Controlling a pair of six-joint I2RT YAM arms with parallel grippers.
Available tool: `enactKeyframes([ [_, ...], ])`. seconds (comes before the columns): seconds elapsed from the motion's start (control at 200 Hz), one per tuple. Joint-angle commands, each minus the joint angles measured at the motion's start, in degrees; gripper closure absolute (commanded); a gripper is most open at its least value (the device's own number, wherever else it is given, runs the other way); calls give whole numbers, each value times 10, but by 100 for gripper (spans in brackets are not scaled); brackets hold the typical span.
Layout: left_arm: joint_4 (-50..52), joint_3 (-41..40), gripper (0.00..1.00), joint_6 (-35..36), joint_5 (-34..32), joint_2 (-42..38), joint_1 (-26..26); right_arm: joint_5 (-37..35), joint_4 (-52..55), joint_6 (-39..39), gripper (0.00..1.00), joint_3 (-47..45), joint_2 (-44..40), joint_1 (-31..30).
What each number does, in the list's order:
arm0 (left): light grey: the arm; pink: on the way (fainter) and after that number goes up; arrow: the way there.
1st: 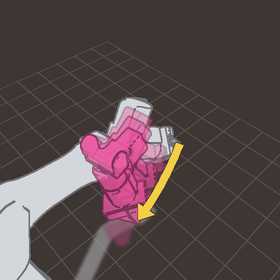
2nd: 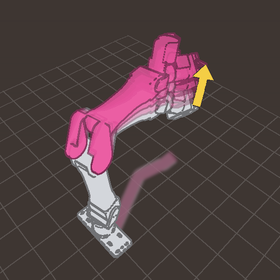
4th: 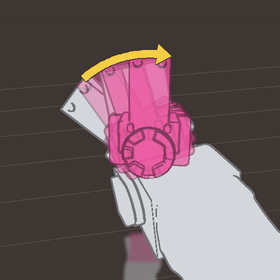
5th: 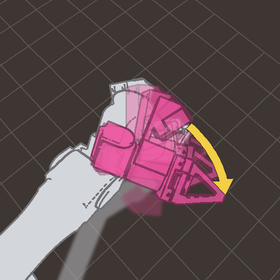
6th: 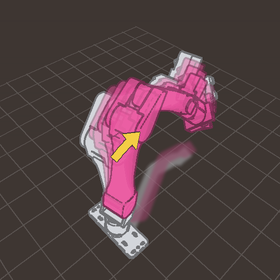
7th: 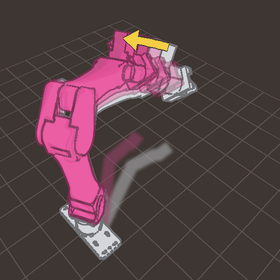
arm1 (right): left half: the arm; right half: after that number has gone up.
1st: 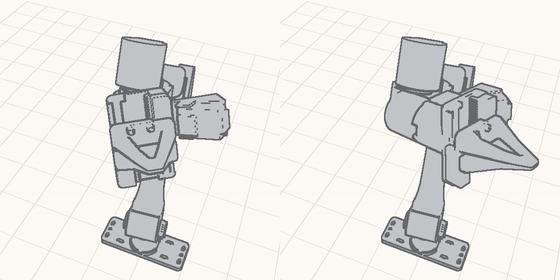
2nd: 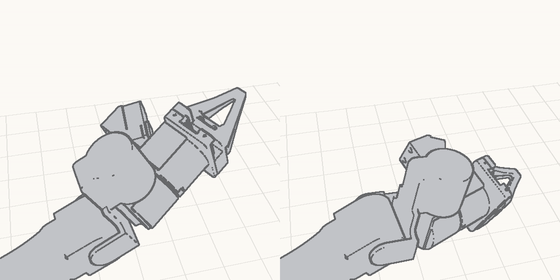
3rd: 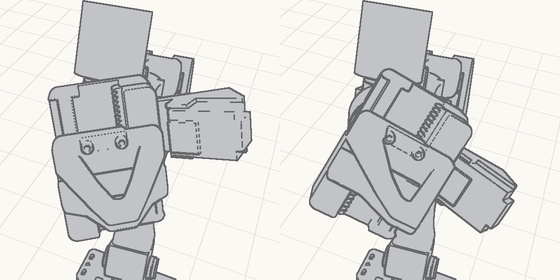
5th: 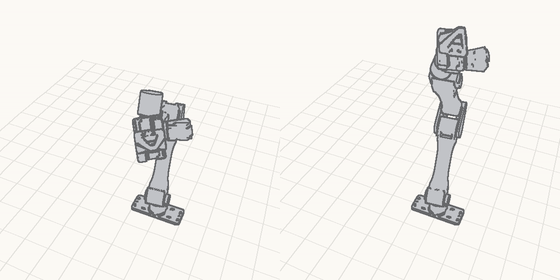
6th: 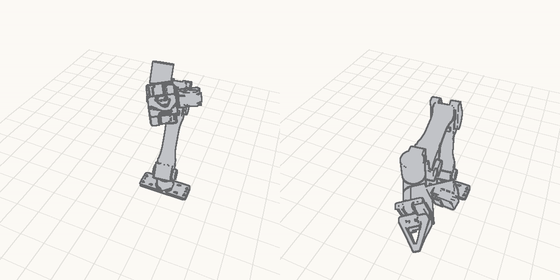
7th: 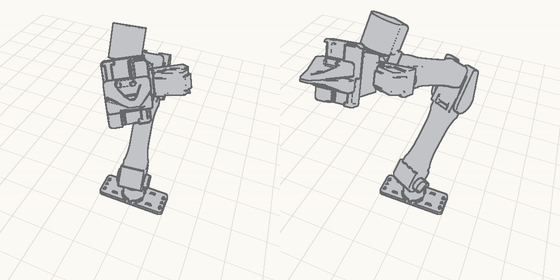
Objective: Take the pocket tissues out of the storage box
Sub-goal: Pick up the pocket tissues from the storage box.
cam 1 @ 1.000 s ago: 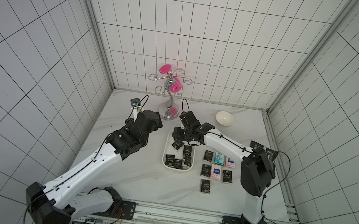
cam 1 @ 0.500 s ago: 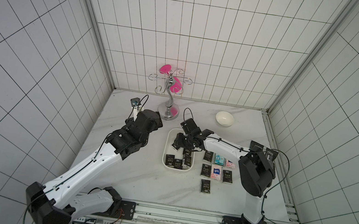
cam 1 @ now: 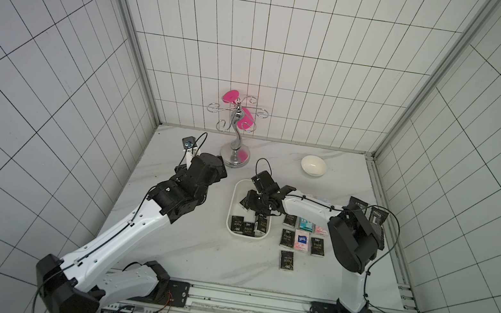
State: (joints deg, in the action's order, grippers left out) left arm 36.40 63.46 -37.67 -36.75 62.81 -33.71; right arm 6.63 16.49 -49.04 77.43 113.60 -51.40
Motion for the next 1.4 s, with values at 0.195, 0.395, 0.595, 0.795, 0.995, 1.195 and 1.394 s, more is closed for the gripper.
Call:
enactKeyframes([
  [0.195,7,17,2,12,-13,-15,-3,-14,-7,-43,46,13,35,1],
  [0.395,2,14,2,14,-14,-14,-3,-22,-3,-25,46,33,46,10],
  [0.595,-2,18,2,13,-11,-5,-3,-19,11,-11,46,64,67,16],
  [0.795,2,21,2,13,-11,-5,-5,-21,15,-4,45,82,79,18],
  [0.995,7,21,2,9,-16,-8,-9,5,15,-4,48,89,92,19],
  [1.195,10,17,2,5,-19,-11,-11,26,-8,-8,69,78,99,18],
  [1.394,9,18,2,3,-20,-11,-14,29,-21,-4,86,63,84,17],
])
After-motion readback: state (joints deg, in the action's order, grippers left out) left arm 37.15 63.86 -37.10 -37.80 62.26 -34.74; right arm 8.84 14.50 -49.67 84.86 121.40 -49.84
